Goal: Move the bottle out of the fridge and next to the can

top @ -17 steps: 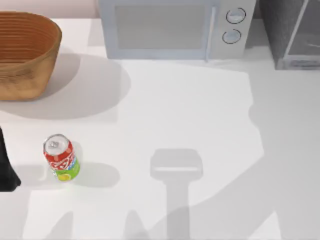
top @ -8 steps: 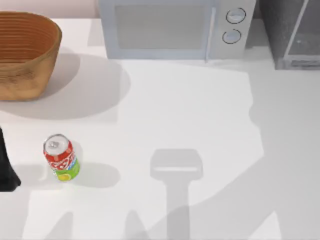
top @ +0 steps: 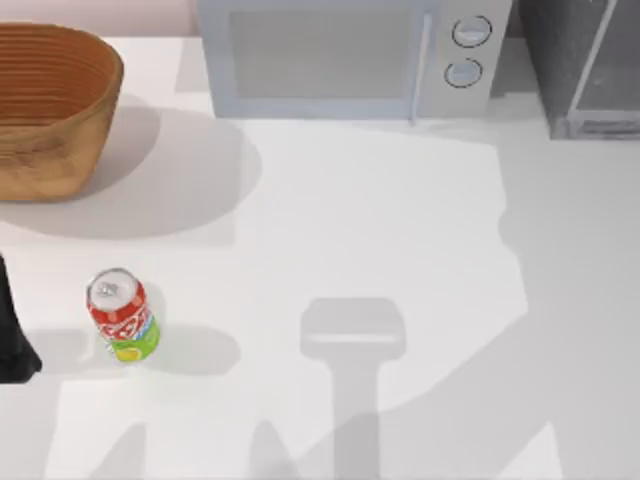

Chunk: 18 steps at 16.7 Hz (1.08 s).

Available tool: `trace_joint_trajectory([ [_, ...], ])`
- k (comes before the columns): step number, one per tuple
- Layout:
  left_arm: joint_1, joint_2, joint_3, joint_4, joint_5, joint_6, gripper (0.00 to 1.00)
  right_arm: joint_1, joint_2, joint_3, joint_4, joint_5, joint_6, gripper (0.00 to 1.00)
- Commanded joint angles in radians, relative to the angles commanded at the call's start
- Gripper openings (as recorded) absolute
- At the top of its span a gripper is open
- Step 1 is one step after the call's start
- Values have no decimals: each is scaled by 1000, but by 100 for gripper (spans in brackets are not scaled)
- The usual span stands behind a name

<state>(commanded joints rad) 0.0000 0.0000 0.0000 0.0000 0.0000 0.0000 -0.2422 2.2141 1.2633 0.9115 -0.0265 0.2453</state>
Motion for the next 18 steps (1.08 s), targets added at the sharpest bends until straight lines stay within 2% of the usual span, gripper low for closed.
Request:
trace_joint_trajectory([
  [6, 0, 0, 0, 0, 0, 0, 100, 0, -5, 1, -4, 0, 2, 0],
  [12, 0, 0, 0, 0, 0, 0, 100, 0, -100, 44, -151, -2, 2, 0],
  [18, 0, 0, 0, 0, 0, 0, 100, -1, -111, 47, -162, -3, 4, 0],
])
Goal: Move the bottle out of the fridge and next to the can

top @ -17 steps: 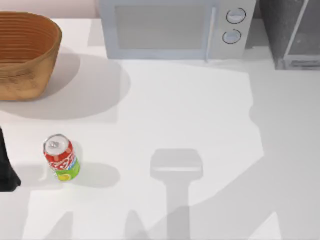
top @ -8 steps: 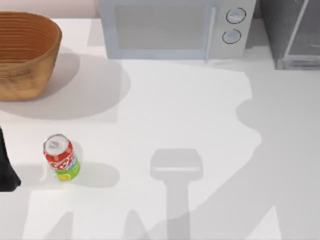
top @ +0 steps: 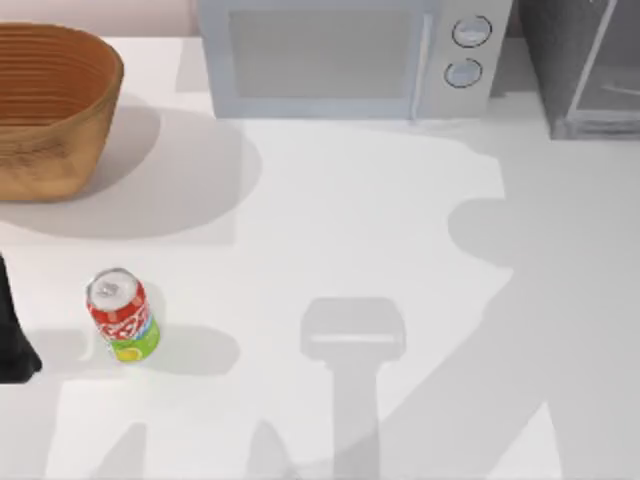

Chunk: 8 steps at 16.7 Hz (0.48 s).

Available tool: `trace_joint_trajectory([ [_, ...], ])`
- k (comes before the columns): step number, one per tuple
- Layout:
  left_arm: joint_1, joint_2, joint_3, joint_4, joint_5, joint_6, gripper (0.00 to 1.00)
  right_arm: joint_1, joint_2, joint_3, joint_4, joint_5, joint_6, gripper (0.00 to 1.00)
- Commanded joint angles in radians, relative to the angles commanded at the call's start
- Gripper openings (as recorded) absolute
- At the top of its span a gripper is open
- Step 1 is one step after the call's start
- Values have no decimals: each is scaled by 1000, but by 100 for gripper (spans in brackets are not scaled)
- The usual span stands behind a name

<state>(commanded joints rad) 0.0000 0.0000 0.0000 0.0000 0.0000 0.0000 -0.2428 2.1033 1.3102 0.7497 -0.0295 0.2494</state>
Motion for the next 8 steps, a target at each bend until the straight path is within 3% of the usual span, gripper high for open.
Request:
trace_joint_trajectory([
  [4, 0, 0, 0, 0, 0, 0, 100, -18, -80, -116, 29, -23, -1, 0],
  [8, 0, 0, 0, 0, 0, 0, 100, -53, -247, -379, 97, -63, -2, 0],
])
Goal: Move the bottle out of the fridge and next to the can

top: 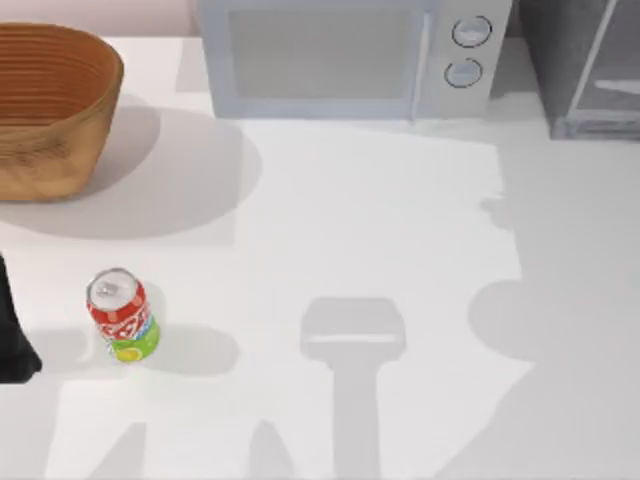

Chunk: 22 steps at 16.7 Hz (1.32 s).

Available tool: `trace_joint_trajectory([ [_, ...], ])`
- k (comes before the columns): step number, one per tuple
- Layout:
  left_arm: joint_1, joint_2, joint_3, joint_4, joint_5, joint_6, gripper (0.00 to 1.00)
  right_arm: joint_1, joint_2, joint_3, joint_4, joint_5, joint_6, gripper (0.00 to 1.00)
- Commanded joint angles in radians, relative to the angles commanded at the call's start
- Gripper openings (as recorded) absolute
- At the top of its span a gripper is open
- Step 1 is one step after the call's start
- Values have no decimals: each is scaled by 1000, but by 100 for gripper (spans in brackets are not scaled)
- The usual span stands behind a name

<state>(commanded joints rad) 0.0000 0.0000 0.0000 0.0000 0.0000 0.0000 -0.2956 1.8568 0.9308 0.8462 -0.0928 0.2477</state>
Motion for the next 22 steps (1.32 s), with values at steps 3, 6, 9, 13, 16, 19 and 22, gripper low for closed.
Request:
trace_joint_trajectory([
  [3, 0, 0, 0, 0, 0, 0, 100, -28, -123, -161, 52, -25, 0, 0],
  [6, 0, 0, 0, 0, 0, 0, 100, -42, -185, -228, 79, -38, -1, 0],
  [9, 0, 0, 0, 0, 0, 0, 100, -43, -187, -229, 80, -39, -1, 0],
  [13, 0, 0, 0, 0, 0, 0, 100, -3, -163, -214, 82, -4, 0, 0],
  [16, 0, 0, 0, 0, 0, 0, 100, 124, -101, -176, 92, 118, -4, 0],
  [19, 0, 0, 0, 0, 0, 0, 100, 347, -10, -123, 99, 315, -13, 0],
  [22, 0, 0, 0, 0, 0, 0, 100, 634, 85, -65, 102, 553, -25, 0],
])
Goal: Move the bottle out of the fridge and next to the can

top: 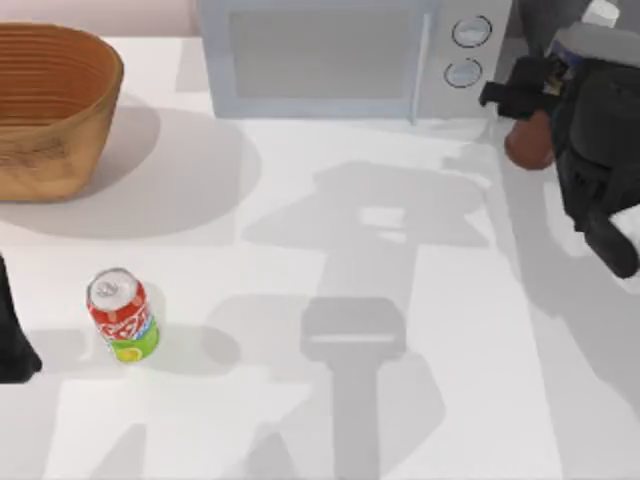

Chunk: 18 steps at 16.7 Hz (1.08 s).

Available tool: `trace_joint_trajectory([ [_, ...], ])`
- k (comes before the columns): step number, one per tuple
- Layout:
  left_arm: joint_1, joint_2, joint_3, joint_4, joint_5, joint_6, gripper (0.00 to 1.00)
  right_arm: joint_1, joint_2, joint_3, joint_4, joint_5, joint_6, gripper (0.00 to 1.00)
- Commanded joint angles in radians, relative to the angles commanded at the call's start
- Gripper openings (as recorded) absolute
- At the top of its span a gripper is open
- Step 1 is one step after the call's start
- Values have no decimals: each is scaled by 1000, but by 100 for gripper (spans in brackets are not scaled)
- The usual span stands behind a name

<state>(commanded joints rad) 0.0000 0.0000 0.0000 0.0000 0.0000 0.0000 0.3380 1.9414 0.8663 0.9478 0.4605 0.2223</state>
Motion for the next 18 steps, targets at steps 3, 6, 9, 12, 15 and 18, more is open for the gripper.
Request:
trace_joint_trajectory([
  [3, 0, 0, 0, 0, 0, 0, 100, 300, 75, 55, -4, 250, -15, 0],
  [6, 0, 0, 0, 0, 0, 0, 100, 563, 126, 102, -14, 480, -30, 0],
  [9, 0, 0, 0, 0, 0, 0, 100, 741, 156, 135, -25, 650, -44, 0],
  [12, 0, 0, 0, 0, 0, 0, 100, 824, 168, 151, -32, 730, -51, 0],
  [15, 0, 0, 0, 0, 0, 0, 100, 830, 169, 152, -33, 736, -52, 0],
  [18, 0, 0, 0, 0, 0, 0, 100, 827, 166, 149, -33, 734, -50, 0],
])
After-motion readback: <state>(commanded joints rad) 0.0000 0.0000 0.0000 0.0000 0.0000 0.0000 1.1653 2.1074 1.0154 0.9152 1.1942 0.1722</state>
